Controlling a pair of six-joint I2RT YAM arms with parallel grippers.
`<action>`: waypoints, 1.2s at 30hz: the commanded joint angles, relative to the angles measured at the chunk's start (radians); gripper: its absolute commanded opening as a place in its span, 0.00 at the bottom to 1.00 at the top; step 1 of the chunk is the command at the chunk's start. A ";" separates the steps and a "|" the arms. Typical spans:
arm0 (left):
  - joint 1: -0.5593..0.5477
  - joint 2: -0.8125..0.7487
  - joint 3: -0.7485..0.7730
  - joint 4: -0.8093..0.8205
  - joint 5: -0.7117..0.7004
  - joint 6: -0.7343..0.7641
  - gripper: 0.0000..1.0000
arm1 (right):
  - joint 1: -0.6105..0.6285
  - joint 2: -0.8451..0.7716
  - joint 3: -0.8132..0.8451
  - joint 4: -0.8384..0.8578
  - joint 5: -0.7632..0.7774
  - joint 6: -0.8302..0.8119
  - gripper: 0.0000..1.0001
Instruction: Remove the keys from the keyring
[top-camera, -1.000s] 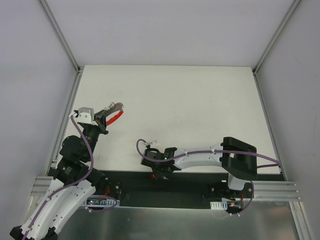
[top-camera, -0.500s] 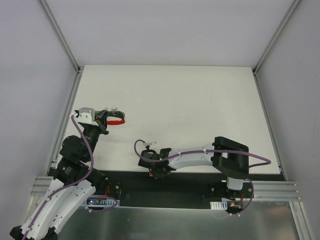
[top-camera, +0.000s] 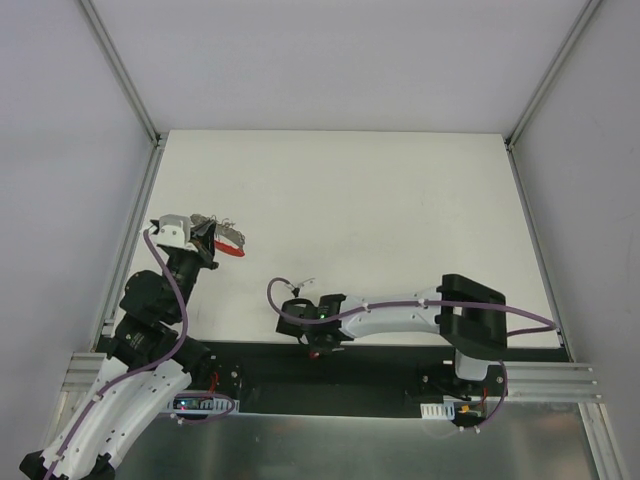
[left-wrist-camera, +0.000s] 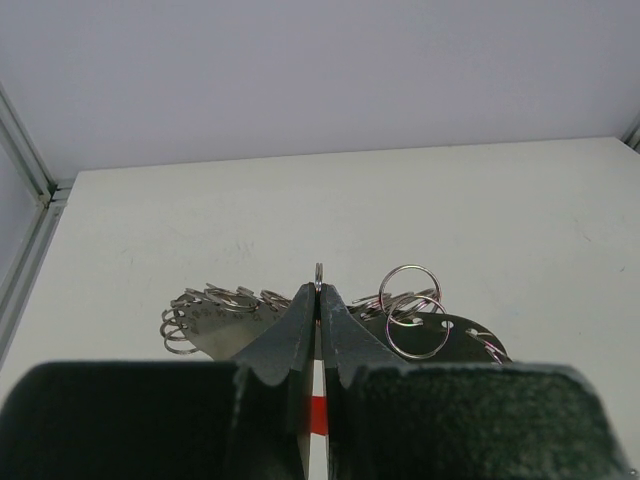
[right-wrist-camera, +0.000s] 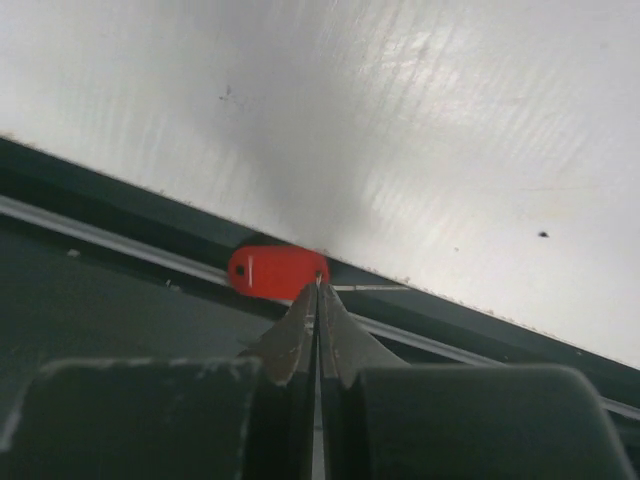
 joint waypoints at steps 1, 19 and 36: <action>-0.004 0.024 0.001 0.068 0.041 0.000 0.00 | -0.013 -0.156 0.081 -0.133 0.102 -0.073 0.01; -0.001 0.495 0.116 0.055 0.254 -0.195 0.00 | -0.793 -0.555 -0.112 -0.013 0.012 -0.582 0.01; 0.035 0.954 0.265 0.055 0.265 -0.238 0.00 | -1.119 -0.156 0.063 0.126 -0.270 -0.659 0.01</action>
